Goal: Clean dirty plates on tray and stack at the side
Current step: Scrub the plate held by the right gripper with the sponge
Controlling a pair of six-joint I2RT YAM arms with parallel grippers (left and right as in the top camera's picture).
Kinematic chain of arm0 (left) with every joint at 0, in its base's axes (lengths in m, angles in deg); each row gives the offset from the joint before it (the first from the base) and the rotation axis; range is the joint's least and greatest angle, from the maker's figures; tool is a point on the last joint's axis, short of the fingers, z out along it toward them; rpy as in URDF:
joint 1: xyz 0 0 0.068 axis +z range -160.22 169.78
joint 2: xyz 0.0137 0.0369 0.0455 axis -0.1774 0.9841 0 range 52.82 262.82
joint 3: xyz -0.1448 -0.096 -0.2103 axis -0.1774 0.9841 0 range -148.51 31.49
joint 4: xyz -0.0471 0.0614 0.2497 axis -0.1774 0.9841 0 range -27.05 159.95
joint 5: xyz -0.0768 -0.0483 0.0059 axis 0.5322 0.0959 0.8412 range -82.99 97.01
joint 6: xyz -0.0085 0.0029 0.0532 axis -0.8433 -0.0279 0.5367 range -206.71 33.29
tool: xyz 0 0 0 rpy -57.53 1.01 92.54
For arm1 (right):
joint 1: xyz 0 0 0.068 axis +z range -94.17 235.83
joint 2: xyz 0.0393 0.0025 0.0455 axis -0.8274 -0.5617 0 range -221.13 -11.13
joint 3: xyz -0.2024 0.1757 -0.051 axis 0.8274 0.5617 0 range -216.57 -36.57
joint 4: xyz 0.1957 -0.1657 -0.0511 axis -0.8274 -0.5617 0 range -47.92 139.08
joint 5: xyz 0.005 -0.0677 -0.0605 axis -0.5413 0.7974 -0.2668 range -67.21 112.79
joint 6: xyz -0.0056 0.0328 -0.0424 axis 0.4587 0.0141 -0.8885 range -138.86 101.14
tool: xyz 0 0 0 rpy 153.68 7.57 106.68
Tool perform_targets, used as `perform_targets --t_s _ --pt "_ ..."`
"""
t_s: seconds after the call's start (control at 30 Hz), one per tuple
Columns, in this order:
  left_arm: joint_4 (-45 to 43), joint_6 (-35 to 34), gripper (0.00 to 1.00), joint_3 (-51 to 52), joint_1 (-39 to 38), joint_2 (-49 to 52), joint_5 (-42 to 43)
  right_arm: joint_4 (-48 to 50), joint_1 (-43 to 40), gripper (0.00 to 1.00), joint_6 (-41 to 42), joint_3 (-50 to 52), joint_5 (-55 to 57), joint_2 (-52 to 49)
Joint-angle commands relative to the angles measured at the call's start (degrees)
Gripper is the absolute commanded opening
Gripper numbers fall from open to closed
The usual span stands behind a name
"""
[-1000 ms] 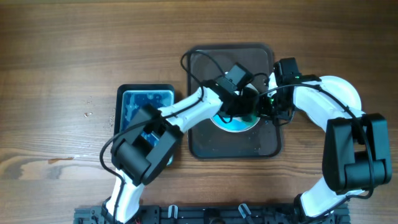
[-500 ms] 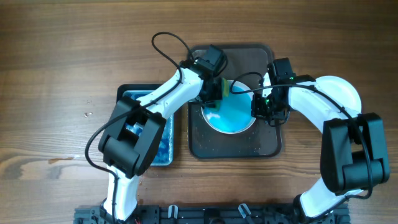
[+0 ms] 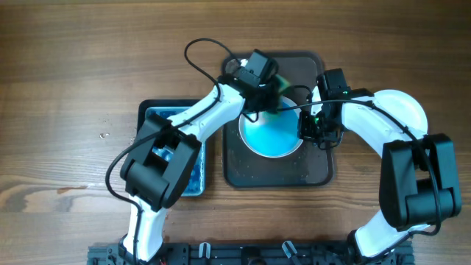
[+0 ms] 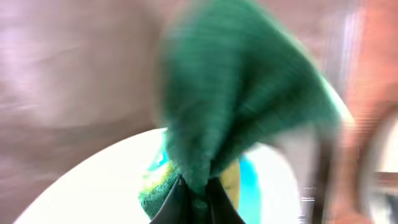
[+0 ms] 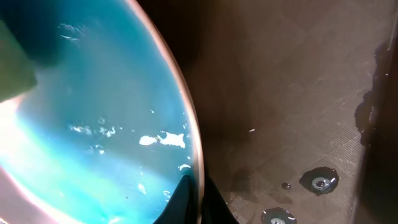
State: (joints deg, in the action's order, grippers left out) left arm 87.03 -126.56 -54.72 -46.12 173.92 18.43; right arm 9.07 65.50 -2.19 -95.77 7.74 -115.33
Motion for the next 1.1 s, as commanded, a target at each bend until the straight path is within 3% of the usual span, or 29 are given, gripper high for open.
perform_targets --t_s 0.0,0.4,0.53,0.73,1.07 --pt "-1.18 -3.98 0.04 -0.15 -3.82 0.72 4.26 -1.2 0.13 0.04 -1.7 1.6 4.39 -1.79" --pt "10.82 -3.85 0.04 1.27 -8.11 0.96 3.96 -1.22 0.13 0.04 -1.66 1.6 4.37 -1.79" --pt "15.85 -0.63 0.04 1.75 -7.39 0.96 2.38 -1.22 0.13 0.04 -1.64 1.6 4.37 -1.79" --pt "25.55 2.69 0.04 1.75 -4.96 0.94 -12.15 -1.18 0.13 0.04 -1.66 1.6 4.39 -1.79" --pt "31.32 4.98 0.04 -0.74 0.5 0.15 -33.44 -1.03 0.13 0.04 -1.73 1.6 4.39 -1.79"
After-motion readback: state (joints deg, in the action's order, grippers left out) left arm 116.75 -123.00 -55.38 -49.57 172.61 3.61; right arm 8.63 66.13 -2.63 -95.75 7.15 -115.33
